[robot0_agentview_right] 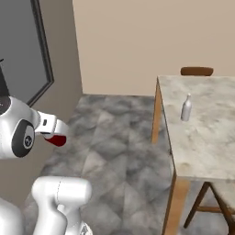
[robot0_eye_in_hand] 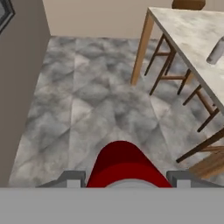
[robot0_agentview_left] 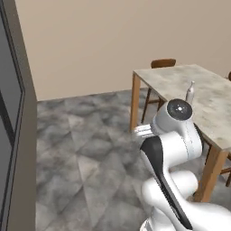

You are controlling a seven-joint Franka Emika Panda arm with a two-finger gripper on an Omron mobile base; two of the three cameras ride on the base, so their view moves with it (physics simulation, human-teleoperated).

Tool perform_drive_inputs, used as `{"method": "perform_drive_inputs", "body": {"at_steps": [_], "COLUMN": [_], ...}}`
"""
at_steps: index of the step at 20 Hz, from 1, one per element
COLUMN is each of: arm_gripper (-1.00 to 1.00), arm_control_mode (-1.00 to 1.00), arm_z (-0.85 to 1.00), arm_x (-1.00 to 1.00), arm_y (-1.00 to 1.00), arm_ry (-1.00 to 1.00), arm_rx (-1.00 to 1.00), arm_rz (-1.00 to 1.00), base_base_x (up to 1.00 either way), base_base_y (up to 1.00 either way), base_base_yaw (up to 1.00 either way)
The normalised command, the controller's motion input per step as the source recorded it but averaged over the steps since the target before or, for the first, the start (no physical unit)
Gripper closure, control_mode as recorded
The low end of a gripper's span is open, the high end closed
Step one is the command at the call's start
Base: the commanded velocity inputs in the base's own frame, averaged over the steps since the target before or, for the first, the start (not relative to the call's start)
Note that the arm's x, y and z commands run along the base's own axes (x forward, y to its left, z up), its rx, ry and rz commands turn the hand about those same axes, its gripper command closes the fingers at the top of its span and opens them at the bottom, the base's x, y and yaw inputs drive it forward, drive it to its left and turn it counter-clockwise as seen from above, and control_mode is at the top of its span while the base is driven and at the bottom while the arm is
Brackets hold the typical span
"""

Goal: Move the drinks to the dining counter.

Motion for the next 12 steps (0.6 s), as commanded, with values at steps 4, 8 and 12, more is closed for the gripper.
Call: {"method": "perform_drive_inputs", "body": {"at_steps": [4, 8, 12], "arm_gripper": [1.0, 1.0, 1.0], "arm_control_mode": [1.0, 1.0, 1.0], "arm_z": [0.0, 0.0, 0.0], "arm_x": [0.0, 0.0, 0.0], "arm_y": [0.0, 0.0, 0.0], "arm_ry": [0.0, 0.0, 0.0], "arm_rx": [0.0, 0.0, 0.0], "arm_rz": [0.0, 0.0, 0.0], "base_base_x": [1.0, 0.65, -0.33], "base_base_y": [-0.3, -0.1, 0.09], "base_base_yaw": [0.0, -0.27, -0.66]}}
